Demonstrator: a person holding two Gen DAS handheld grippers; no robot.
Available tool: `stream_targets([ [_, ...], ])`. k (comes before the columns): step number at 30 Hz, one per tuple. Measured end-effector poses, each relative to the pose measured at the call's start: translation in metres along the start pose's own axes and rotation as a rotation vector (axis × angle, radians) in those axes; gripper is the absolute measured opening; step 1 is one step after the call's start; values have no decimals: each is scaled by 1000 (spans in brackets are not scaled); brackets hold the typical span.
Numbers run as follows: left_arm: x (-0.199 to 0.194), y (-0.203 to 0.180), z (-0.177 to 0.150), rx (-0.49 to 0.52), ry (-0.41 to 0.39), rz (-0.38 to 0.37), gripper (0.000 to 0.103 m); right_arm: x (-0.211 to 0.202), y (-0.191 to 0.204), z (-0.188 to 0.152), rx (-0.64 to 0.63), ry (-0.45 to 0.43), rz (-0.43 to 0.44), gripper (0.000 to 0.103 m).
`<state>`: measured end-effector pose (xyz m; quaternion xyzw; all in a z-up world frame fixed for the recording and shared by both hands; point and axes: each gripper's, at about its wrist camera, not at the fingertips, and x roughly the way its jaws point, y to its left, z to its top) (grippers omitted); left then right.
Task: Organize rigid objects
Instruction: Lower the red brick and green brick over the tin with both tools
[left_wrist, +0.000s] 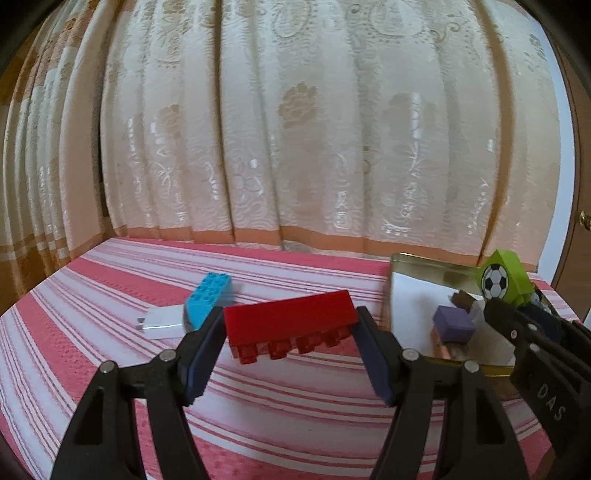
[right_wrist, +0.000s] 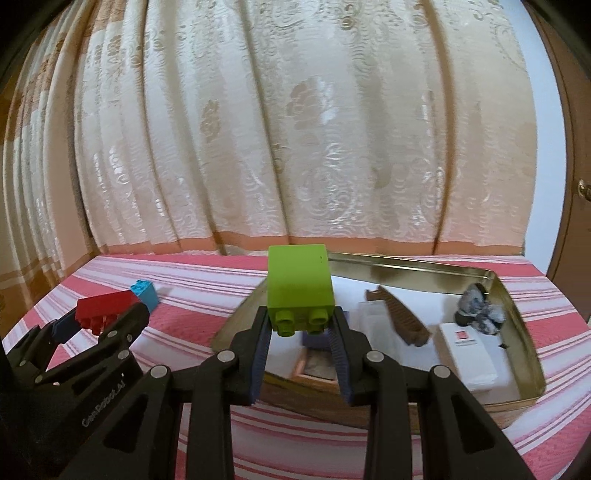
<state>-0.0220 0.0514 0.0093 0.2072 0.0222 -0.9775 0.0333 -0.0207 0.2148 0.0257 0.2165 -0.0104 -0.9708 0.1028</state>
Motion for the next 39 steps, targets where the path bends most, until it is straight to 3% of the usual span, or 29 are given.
stream_targets([
  [20,-6,-64,3,63,-34,-90,70,-4,-90,9,92,11,-163,34],
  [28,-6,-90,6,95,-45,-124,70,-5,-117,8,77,18,-262,34],
  [39,1,-129,6,137,-33,-173,70,-2,-141,8,74,37,-320,34],
])
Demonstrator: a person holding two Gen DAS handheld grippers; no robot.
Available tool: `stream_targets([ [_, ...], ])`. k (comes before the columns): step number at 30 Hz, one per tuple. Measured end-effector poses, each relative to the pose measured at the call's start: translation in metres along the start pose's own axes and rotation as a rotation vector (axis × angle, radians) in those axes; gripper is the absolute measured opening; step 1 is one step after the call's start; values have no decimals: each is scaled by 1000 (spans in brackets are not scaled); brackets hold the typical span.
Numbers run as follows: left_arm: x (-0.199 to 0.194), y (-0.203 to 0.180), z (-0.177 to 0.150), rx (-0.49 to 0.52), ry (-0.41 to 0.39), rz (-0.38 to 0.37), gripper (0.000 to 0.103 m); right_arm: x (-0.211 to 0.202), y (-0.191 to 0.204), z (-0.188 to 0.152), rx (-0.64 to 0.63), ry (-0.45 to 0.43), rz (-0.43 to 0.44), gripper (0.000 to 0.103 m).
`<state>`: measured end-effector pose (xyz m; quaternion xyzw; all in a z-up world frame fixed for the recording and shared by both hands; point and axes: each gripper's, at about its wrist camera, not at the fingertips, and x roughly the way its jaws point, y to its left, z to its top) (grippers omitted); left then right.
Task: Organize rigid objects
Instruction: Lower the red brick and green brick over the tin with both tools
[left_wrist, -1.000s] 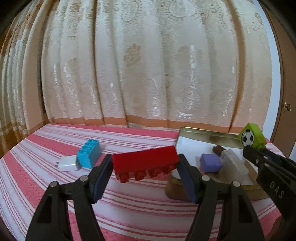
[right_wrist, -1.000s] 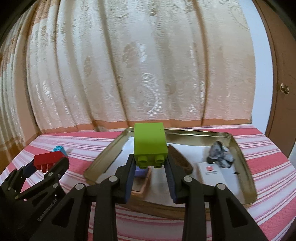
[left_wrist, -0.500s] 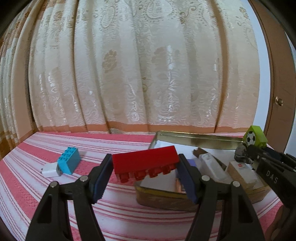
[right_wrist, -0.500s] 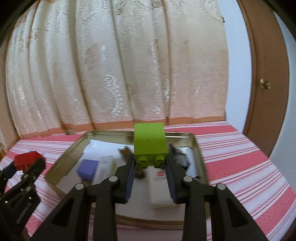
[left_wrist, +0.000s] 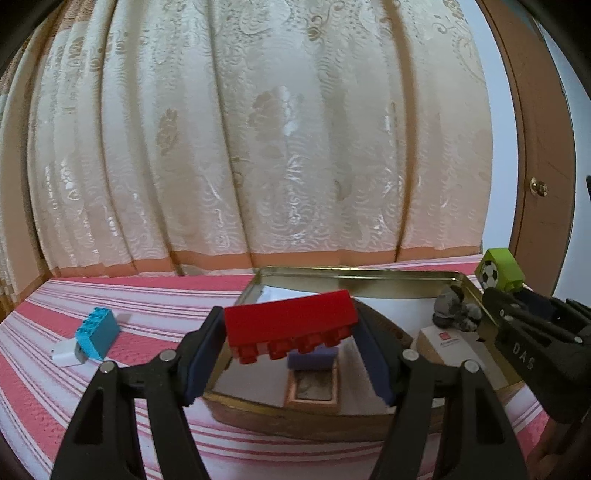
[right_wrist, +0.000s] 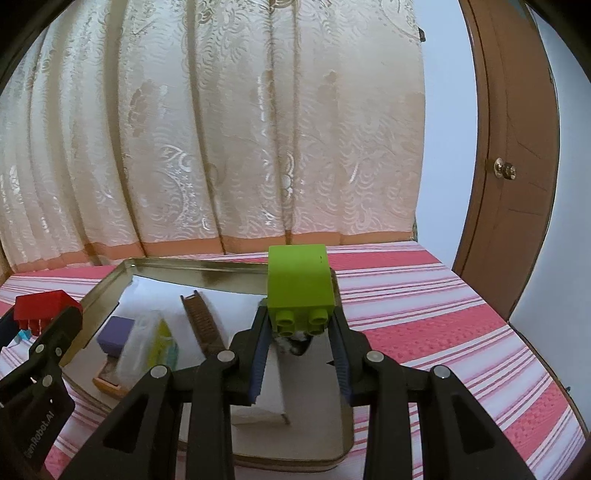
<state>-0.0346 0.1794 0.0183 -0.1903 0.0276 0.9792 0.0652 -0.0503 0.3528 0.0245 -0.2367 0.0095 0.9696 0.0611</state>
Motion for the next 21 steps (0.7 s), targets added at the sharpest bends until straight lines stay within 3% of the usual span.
stream_targets([
  [11,16,-27,2,43,31,-9,70,17,-5,0,-20,38,-25,35],
  [21,28,-28,2,44,92,-6,70,32,6,-4,-61,89,-18,35],
])
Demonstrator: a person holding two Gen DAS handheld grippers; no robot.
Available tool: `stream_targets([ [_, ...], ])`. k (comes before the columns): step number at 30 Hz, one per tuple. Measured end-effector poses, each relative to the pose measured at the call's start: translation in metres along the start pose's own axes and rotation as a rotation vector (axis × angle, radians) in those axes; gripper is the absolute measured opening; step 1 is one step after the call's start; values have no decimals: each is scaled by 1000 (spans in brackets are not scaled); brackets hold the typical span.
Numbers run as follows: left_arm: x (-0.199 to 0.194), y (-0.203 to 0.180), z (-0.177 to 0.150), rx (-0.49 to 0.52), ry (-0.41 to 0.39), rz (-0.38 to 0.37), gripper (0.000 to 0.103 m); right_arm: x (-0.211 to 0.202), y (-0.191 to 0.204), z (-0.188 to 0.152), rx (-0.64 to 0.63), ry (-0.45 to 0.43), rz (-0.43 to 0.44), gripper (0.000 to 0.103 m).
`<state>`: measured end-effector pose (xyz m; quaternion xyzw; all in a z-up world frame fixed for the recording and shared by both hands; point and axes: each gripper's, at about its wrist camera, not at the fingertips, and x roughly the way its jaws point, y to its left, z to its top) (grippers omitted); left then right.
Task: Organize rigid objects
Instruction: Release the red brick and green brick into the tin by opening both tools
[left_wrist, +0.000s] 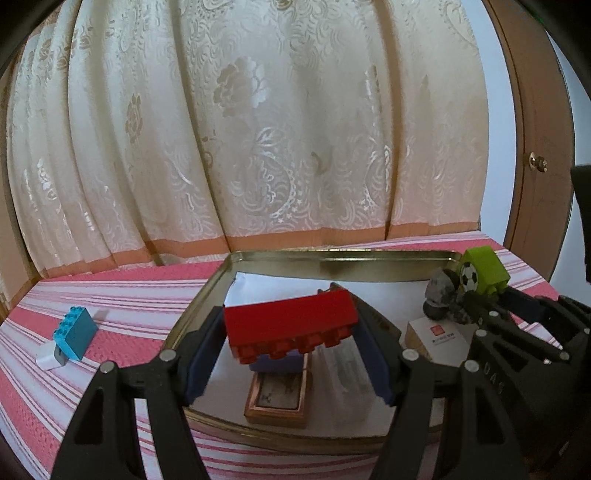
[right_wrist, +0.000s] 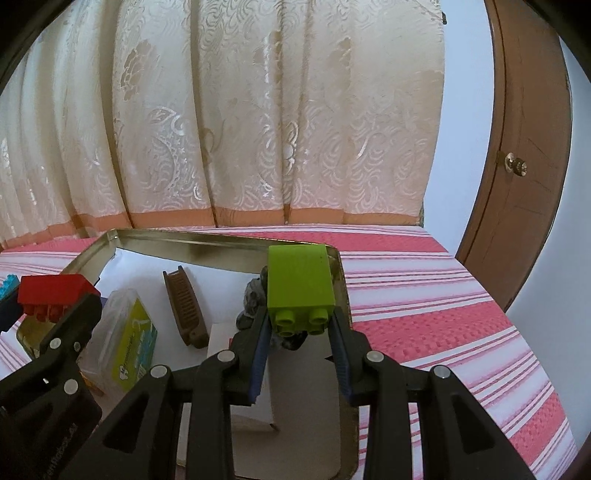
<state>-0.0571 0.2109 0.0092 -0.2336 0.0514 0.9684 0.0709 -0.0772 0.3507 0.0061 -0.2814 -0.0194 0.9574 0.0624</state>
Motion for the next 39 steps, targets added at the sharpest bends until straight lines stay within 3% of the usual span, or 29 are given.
stream_targets([
  [16,14,0,-1,-4,70,5,66,8,15,3,-38,-7,24,35],
  [22,16,8,-2,-41,85,15,69,22,8,2,51,65,224,35],
  [25,16,19,-4,-94,95,6,85,28,2,-2,125,114,316,37],
  [27,14,29,-6,-140,82,14,103,24,-1,-2,150,102,350,42],
  [30,10,42,-8,-208,61,-2,103,14,-2,-2,173,57,383,57],
  [33,8,44,-9,-215,58,-9,103,2,-2,-2,158,2,322,71],
  [39,2,35,-9,-122,26,26,103,-12,-16,2,205,-87,288,79],
])
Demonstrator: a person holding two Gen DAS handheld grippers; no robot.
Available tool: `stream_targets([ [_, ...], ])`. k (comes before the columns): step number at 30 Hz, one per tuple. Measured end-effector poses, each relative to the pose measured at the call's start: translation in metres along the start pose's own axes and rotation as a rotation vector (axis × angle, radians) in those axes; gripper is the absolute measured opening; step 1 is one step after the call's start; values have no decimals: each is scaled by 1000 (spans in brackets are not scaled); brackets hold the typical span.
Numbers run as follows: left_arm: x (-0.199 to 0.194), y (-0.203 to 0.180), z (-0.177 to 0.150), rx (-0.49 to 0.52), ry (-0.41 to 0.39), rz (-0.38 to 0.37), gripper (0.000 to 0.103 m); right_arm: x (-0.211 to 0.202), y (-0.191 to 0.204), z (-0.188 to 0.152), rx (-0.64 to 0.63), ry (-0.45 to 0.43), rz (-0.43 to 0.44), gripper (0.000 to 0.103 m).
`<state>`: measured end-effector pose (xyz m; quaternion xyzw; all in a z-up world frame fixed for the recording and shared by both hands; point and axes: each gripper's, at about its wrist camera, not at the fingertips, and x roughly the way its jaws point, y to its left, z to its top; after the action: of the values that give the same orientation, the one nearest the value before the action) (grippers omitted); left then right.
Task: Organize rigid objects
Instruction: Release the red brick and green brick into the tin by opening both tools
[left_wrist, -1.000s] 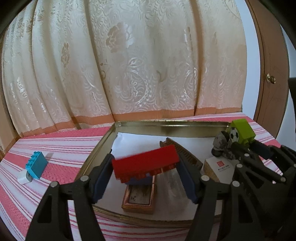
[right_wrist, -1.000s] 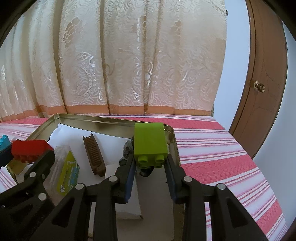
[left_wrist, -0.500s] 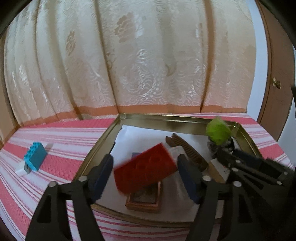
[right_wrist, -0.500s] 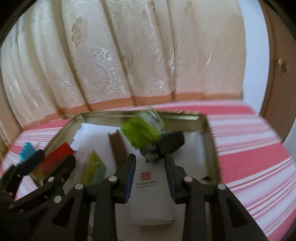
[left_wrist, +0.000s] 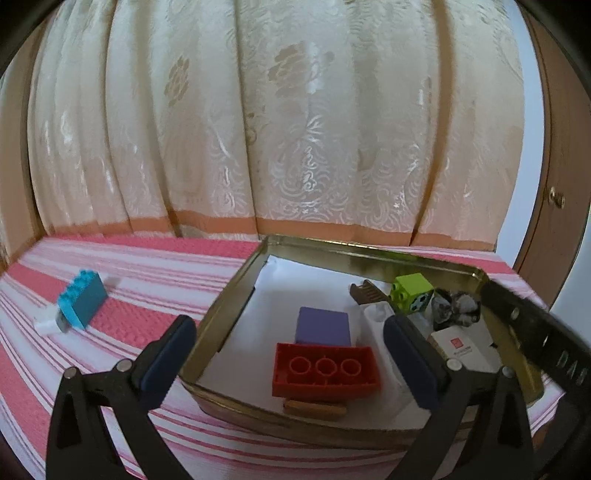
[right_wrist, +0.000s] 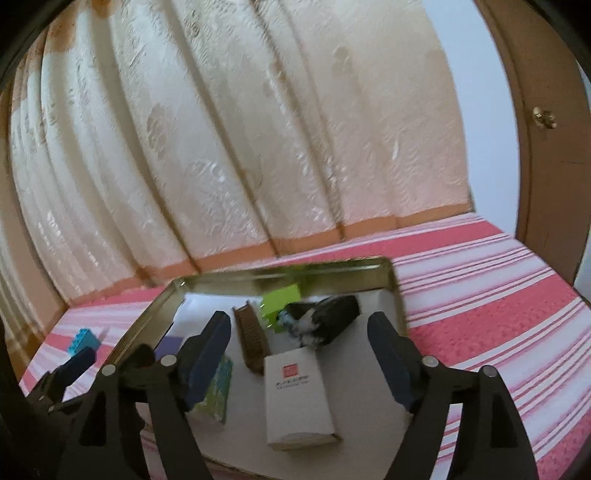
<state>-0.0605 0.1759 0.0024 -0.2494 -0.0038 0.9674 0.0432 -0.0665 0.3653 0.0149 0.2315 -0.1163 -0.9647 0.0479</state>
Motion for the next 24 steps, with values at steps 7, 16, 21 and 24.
stream_targets([
  [7,-20,3,3,74,-138,90,103,-14,-18,4,36,-91,-147,79],
  [16,-20,29,0,16,-118,91,103,-37,-36,0,125,-263,-221,95],
  [21,-22,28,-3,23,-118,83,103,-41,-32,-3,99,-279,-234,95],
  [24,-25,29,-4,28,-126,79,103,-47,-31,-5,108,-309,-252,95],
])
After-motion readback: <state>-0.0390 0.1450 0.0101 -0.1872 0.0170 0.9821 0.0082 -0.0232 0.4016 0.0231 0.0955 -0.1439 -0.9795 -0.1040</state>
